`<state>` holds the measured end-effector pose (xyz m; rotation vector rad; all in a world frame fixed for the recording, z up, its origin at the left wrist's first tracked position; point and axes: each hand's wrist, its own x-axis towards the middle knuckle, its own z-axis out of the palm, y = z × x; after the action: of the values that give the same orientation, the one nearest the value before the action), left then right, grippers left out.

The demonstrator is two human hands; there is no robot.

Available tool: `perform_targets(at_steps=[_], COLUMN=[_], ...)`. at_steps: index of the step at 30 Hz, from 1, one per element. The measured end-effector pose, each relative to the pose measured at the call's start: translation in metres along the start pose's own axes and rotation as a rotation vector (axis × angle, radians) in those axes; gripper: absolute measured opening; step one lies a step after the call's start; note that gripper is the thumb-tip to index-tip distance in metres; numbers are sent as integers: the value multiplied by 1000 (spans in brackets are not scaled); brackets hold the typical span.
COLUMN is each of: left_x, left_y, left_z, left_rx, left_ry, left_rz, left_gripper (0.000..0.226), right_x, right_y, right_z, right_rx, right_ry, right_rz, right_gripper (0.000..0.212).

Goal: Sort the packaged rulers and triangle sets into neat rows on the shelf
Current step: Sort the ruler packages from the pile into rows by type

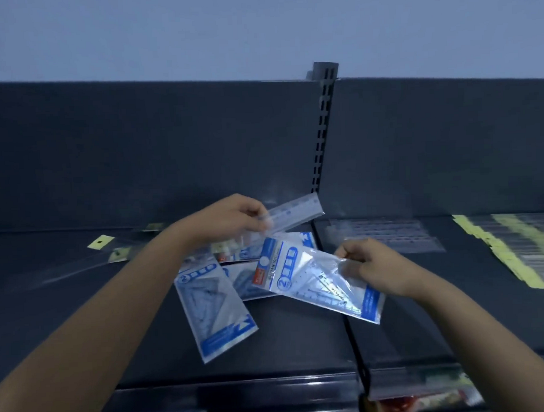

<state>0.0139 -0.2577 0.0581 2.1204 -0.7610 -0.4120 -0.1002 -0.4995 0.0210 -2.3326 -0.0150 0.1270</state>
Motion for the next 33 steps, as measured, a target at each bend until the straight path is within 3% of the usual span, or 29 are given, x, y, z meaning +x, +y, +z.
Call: perform_targets(at_steps=[8, 15, 23, 25, 28, 30, 33], left_x=[59, 131, 184, 188, 186, 189, 201], left_y=[31, 43, 41, 52, 84, 107, 141], left_z=[60, 144, 170, 172, 183, 200, 234], left_rx=[30, 17, 385, 381, 204, 282, 404], left_ry=[-140, -161, -123, -111, -323, -461, -481], left_rz=[74, 193, 313, 370, 275, 232, 265], left_gripper=[11, 20, 29, 26, 28, 27, 15], right_x=[-20, -18, -16, -19, -24, -33, -54], right_y=[54, 103, 133, 140, 153, 165, 194], right_z=[-23, -60, -95, -107, -127, -144, -181], right_rx=[-87, -159, -96, -44, -15, 1, -17], right_ry=[71, 117, 86, 69, 71, 85, 112], right_rz=[73, 143, 119, 110, 74, 53, 41], right_gripper=[22, 17, 14, 15, 16, 15, 11])
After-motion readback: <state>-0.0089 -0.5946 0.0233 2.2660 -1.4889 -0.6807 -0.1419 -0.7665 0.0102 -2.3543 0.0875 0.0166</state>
